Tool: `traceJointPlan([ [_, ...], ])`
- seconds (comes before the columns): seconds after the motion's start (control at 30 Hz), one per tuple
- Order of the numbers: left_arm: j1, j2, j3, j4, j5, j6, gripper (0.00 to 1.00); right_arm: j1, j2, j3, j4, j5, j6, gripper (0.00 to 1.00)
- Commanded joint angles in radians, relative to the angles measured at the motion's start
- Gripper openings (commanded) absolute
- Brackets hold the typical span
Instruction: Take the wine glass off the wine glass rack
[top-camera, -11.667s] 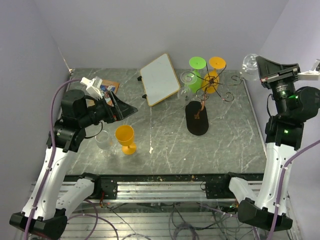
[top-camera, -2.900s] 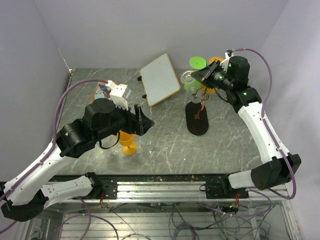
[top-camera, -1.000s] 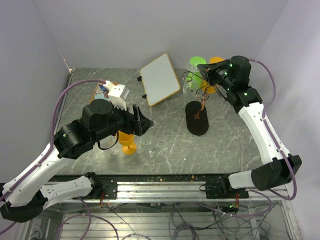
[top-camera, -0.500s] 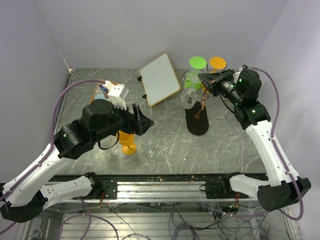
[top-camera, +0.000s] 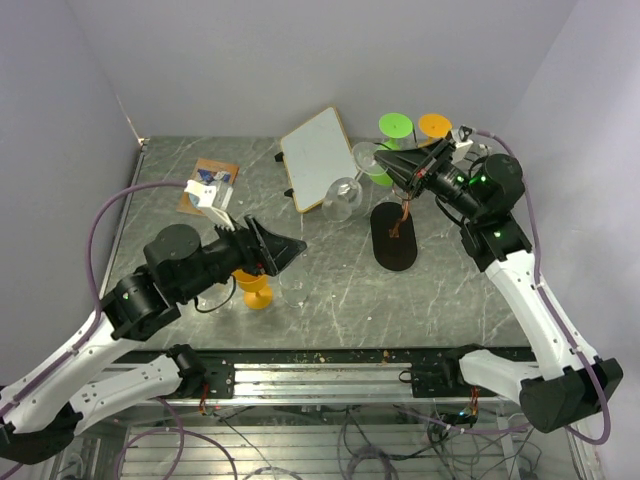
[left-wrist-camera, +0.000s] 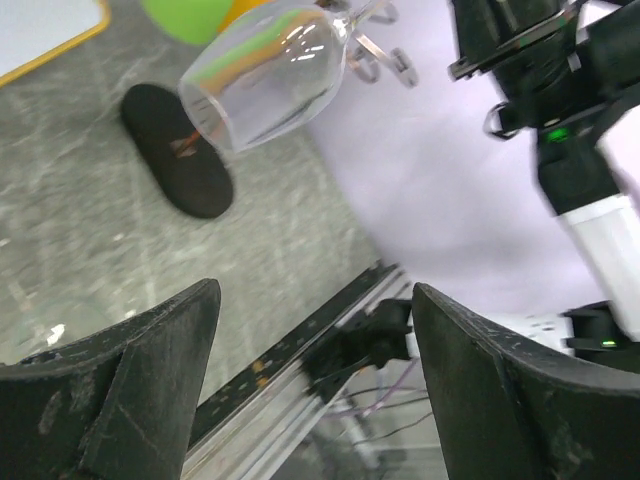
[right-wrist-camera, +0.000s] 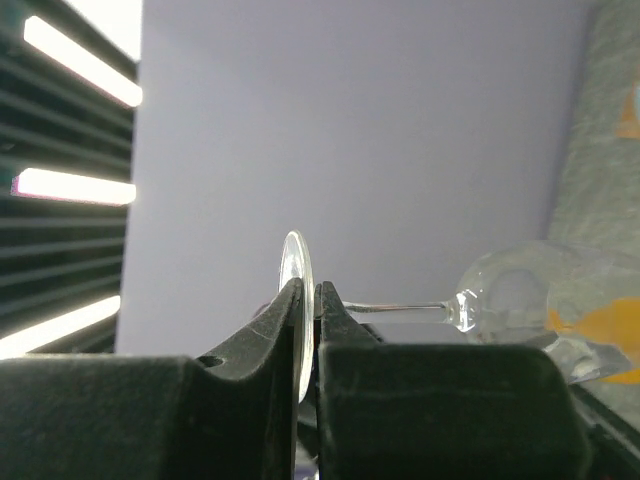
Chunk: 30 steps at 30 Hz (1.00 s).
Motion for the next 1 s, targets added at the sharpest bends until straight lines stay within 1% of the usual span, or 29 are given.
traceJointPlan([
  [0.0, 0.002, -0.068, -0.11, 0.352, 0.069, -0.116, 0.88, 0.028, -0.056, -0.011, 0.245, -0.058, 0.201, 0.0],
  [0.17, 0.001, -0.094, -0.13, 0.375, 0.003, -0.163, 0.89, 0.032, -0.073, -0.03, 0.377, -0.069, 0.356, 0.0],
  [0.27, 0.002, -0.102, -0.157, 0.435, -0.017, -0.187, 0.9, 0.033, -0.071, -0.058, 0.477, -0.091, 0.444, 0.0],
  [0.43, 0.002, -0.087, -0.192, 0.531, 0.006, -0.221, 0.9, 0.05, -0.064, -0.103, 0.615, -0.117, 0.568, 0.0],
  [0.6, 0.0, -0.06, -0.206, 0.623, 0.05, -0.229, 0.88, 0.075, -0.071, -0.129, 0.663, -0.116, 0.615, 0.0],
  [0.73, 0.002, -0.046, -0.249, 0.743, 0.088, -0.257, 0.86, 0.086, -0.077, -0.143, 0.69, -0.111, 0.648, 0.0],
  [0.8, 0.002, -0.034, -0.269, 0.827, 0.116, -0.276, 0.85, 0.089, -0.079, -0.144, 0.696, -0.109, 0.649, 0.0],
  [0.97, 0.002, -0.018, -0.324, 1.023, 0.185, -0.307, 0.73, 0.093, -0.077, -0.144, 0.719, -0.095, 0.665, 0.0],
])
